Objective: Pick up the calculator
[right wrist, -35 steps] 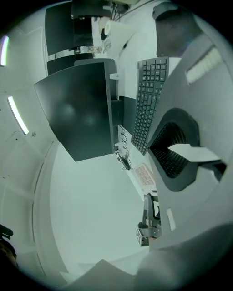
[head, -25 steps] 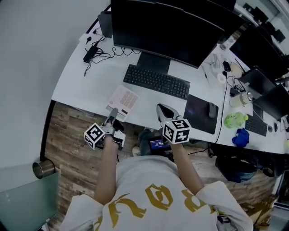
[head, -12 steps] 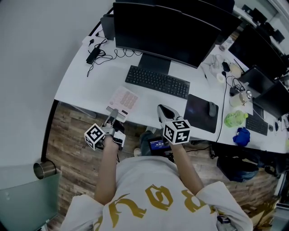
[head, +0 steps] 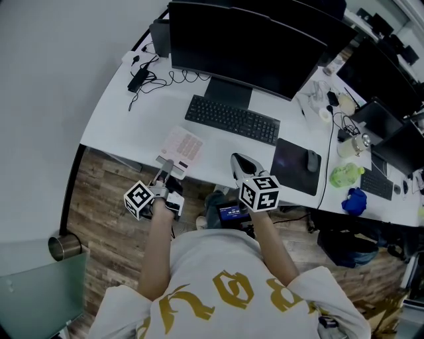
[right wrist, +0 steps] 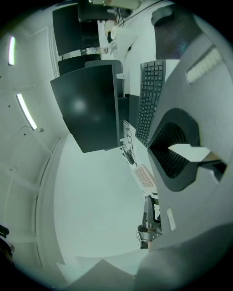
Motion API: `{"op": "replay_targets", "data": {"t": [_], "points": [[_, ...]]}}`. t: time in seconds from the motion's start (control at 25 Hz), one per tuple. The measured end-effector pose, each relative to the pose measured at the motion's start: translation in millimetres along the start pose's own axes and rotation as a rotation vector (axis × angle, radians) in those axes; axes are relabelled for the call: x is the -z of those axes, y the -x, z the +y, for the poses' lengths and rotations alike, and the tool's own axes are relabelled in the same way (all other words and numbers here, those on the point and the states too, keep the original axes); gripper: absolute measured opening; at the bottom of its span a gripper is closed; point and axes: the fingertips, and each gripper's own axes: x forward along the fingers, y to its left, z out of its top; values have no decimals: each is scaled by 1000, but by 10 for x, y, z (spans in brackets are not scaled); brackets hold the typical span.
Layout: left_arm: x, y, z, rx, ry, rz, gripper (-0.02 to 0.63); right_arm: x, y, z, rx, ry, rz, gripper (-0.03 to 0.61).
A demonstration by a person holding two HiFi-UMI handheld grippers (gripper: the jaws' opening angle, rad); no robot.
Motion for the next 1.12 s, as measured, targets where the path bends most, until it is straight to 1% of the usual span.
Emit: {"op": "replay_targets", "data": {"t": [0.72,1.12], "points": [[0,12,63,-8,8,6,187,49,19,64,-17,10,10,21],[4,7,60,-4,18,10,187,63,59,-1,7,4,7,21]]}}
